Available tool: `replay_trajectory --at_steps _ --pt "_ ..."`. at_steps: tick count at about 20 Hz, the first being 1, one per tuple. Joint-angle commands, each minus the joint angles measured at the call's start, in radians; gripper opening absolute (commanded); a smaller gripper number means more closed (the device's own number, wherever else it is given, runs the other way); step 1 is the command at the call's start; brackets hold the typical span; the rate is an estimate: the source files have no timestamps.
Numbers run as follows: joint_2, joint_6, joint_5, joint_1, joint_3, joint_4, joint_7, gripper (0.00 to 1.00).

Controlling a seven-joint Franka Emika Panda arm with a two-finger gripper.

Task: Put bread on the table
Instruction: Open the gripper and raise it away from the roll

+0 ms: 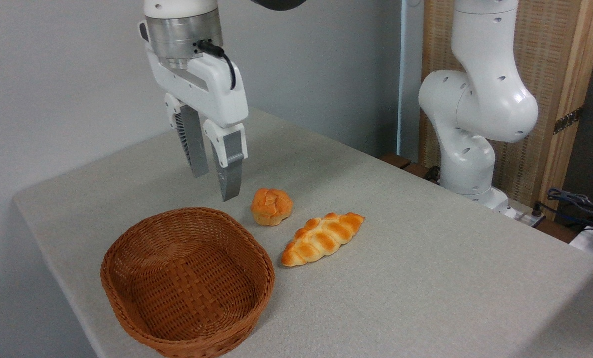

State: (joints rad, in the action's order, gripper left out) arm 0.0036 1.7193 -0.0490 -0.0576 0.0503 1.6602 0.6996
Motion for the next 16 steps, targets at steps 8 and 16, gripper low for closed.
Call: replay_trajectory --at_steps 8,16 --pt "0.015 -0.084 0.008 0.008 0.003 -0.045 -0.018 1.00" --pt "0.007 -0.084 0.015 0.008 -0.004 -0.043 -0.026 1.00"
